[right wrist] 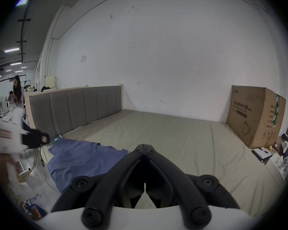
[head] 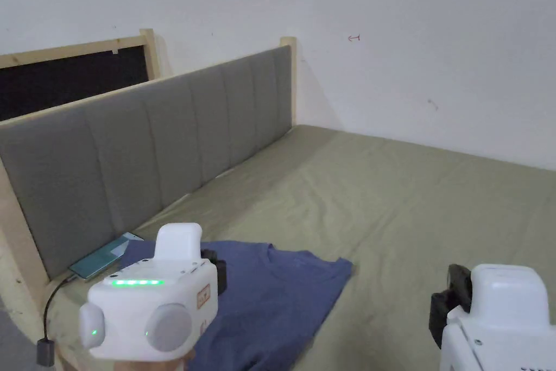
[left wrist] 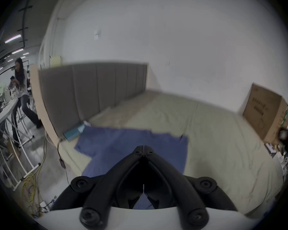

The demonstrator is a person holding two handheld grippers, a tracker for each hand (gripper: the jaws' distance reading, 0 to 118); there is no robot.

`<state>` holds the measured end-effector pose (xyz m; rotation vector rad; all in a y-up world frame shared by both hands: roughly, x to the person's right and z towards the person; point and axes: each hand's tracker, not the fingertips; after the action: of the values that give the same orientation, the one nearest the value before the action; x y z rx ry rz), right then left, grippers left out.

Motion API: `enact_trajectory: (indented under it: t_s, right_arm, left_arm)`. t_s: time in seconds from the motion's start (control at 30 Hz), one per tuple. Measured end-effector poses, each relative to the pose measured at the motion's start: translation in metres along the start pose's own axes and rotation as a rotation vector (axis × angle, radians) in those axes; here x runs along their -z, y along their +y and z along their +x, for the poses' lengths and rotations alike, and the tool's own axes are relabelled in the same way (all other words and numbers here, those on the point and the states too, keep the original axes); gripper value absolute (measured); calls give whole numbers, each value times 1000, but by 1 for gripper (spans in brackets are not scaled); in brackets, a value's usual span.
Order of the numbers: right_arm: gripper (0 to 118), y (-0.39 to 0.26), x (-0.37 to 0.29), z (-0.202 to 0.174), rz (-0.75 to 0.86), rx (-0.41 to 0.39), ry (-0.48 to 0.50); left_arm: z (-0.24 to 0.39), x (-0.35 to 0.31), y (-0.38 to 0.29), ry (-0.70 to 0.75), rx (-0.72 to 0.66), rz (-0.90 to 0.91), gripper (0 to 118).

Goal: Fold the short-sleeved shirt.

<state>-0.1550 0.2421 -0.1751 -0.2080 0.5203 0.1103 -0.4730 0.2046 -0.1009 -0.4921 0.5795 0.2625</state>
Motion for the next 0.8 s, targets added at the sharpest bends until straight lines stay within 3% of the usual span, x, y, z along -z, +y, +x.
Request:
enact_trajectory:
  t_s: [0.17, 0.3, 0.33, 0.37, 0.4, 0.43, 0.47, 0.67, 0.77, 0.8]
  right_arm:
    - [0, -15, 9, 7, -72, 14, -7]
    - [0, -21, 20, 13, -116, 12, -20]
    - [0, -22, 21, 14, -125, 16, -20]
    - [0, -23, 23, 16, -130, 22, -21]
    - [0, -23, 24, 17, -138, 25, -21]
    - [0, -24, 26, 18, -145, 28, -21]
    - [0, -25, 27, 19, -150, 32, -19]
    - [0, -32, 29, 17, -183, 11, 18]
    - [0, -34, 28, 15, -199, -23, 29]
    - [0, -35, 28, 15, -202, -31, 27]
  left_arm:
    - [-8, 118, -25, -45, -20, -316, 0]
    - [2, 155, -43, -3, 30, -424, 0]
    - [2, 162, -45, -16, 24, -422, 10]
    - [2, 166, -43, -11, 2, -434, 37]
    - [2, 170, -42, -19, -18, -435, 74]
    - [3, 165, -43, -30, -28, -434, 86]
    - [6, 165, -41, -21, -28, -421, 90]
    - [24, 171, -42, 12, 13, -439, 102]
    - [25, 198, -55, 51, 61, -560, 92]
    - [28, 192, -58, 86, 90, -523, 77]
